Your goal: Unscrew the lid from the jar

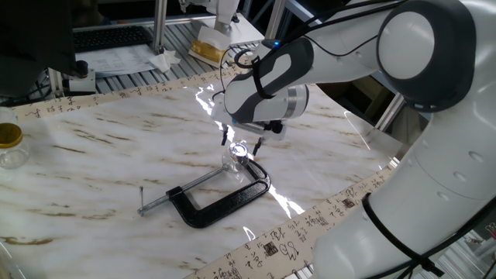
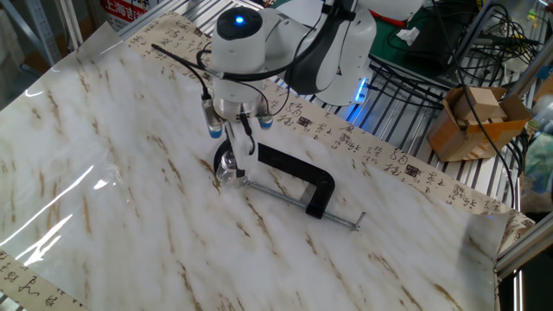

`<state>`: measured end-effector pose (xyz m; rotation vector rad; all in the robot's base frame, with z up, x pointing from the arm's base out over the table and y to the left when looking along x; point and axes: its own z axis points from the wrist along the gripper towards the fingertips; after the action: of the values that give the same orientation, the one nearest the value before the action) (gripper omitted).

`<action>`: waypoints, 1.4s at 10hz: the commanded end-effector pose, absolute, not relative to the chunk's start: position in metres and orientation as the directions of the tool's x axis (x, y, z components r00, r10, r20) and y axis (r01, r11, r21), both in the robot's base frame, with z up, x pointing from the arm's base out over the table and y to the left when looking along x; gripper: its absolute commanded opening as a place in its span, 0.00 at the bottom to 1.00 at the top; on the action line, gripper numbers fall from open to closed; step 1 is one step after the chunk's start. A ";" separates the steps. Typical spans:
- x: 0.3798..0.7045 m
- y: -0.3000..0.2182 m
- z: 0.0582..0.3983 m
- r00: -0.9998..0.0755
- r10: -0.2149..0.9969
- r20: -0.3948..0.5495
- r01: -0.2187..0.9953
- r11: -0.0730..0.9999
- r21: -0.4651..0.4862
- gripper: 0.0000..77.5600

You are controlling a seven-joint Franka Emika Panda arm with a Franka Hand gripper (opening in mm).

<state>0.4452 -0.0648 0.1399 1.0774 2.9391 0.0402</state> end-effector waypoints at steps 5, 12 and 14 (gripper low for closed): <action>0.446 -0.067 0.140 -0.276 0.960 0.051 0.960 0.273 0.069 1.00; 0.446 -0.067 0.140 -0.173 0.984 0.047 0.983 0.170 0.068 1.00; 0.446 -0.067 0.140 -0.151 0.987 0.051 0.987 0.147 0.068 1.00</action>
<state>0.4455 -0.0665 0.1394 1.9782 2.4311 0.1186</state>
